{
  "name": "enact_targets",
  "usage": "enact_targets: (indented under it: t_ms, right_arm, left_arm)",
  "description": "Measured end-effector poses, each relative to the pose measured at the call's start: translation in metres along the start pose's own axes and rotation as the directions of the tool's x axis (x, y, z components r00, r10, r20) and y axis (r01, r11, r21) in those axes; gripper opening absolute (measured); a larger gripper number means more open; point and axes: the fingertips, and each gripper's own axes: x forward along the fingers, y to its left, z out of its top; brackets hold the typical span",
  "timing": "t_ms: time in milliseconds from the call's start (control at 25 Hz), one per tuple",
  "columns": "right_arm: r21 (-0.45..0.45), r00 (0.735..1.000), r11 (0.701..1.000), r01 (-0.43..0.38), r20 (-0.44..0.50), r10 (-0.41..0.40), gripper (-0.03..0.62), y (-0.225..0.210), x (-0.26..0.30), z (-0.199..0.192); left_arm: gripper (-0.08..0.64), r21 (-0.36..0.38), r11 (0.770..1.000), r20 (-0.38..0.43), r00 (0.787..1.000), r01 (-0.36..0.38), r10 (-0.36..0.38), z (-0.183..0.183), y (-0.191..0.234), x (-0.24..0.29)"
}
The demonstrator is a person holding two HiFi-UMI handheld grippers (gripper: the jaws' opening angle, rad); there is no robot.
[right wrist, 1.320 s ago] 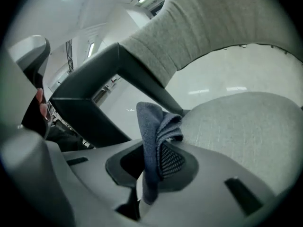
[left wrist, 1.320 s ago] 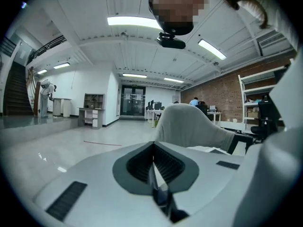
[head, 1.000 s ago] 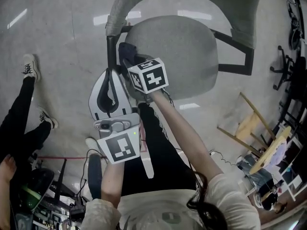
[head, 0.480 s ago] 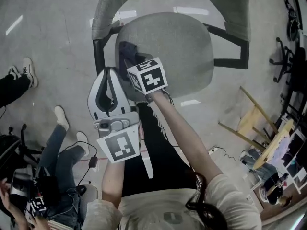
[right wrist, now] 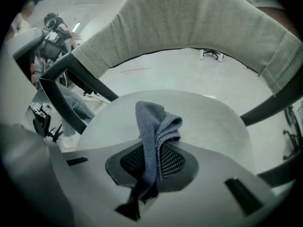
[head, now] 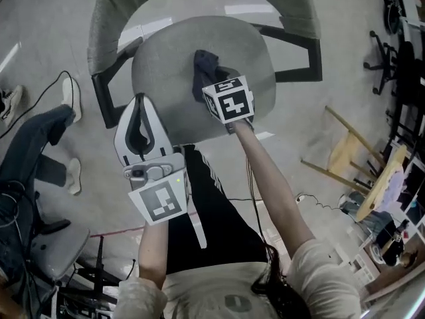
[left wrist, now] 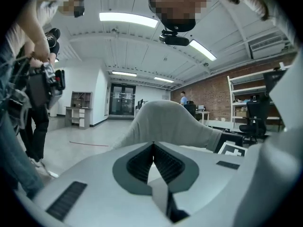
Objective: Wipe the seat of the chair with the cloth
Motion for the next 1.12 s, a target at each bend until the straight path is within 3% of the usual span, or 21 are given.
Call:
enact_targets:
  t_ms: [480,960,1120]
  right_arm:
    - [-0.022,0.980,0.980,0.200,-0.015,-0.200,0.055,-0.119,-0.040,-0.031]
    - [-0.094,0.932,0.929,0.358,-0.023,-0.361,0.055,-0.169,-0.056,-0.045]
    - [-0.092,0.927,0.924,0.372,-0.023,-0.375,0.055,-0.172,-0.058,-0.045]
  left_arm:
    - [0.015,0.030,0.995,-0.021,0.995,0.095,-0.094,-0.014,-0.062,0.015]
    - [0.015,0.035,0.988,-0.037,0.988,0.149,-0.148,-0.017,-0.103,0.026]
    - [0.015,0.038,0.987,-0.044,0.987,0.156,-0.155,-0.019,-0.106,0.028]
